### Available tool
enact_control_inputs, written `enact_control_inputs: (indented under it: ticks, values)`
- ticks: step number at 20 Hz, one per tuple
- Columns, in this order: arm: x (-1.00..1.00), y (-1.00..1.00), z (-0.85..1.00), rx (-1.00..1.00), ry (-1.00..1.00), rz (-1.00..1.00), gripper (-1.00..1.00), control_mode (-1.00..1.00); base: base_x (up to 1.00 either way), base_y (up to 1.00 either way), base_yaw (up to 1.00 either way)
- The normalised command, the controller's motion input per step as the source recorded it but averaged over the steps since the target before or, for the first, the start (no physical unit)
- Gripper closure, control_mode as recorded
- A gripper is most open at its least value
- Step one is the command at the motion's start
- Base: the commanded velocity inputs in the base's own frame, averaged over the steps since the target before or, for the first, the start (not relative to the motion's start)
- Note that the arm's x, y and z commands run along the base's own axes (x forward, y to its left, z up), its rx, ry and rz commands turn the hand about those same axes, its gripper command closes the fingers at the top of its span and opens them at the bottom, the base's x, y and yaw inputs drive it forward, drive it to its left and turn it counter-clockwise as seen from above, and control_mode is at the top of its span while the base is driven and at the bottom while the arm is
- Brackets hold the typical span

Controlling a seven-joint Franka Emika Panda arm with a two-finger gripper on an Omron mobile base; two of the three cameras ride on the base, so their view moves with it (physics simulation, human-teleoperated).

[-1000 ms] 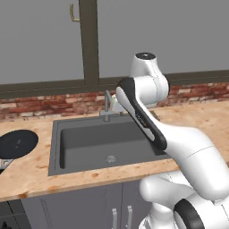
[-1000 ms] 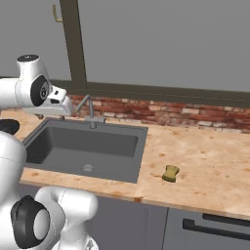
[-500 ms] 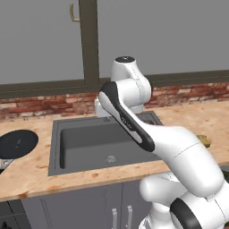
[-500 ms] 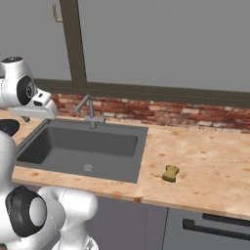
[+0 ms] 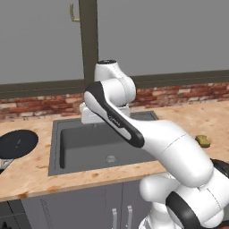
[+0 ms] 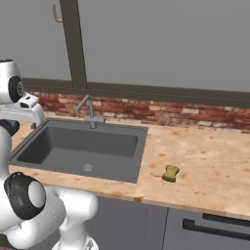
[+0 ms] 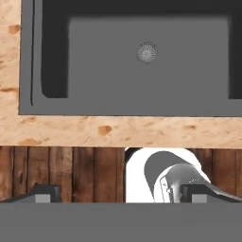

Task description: Pick the pan and sponge and place them into the sink. Then turn on the water.

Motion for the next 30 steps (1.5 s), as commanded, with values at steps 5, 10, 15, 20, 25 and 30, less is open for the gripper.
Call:
enact_control_inputs:
  ticks: [5, 10, 15, 20, 25, 30]
  values:
    - [-0.09, 0.43, -0.08, -0.02, 0.13, -0.02, -1.0, -1.0, 0.0, 0.0, 0.0]
    - [-0.06, 0.42, -0.11, -0.06, 0.11, -0.02, -1.0, -1.0, 0.0, 0.0, 0.0]
    - [-0.01, 0.45, -0.11, -0.02, 0.08, -0.02, -1.0, -1.0, 0.0, 0.0, 0.0]
    - [0.0, 0.43, -0.14, 0.01, 0.04, -0.02, -1.0, -1.0, 0.0, 0.0, 0.0]
    - [0.0, 0.51, -0.13, -0.01, 0.03, -0.01, -1.0, -1.0, 0.0, 0.0, 0.0]
    - [0.0, 0.5, -0.07, -0.03, 0.04, -0.01, -1.0, -1.0, 0.0, 0.0, 0.0]
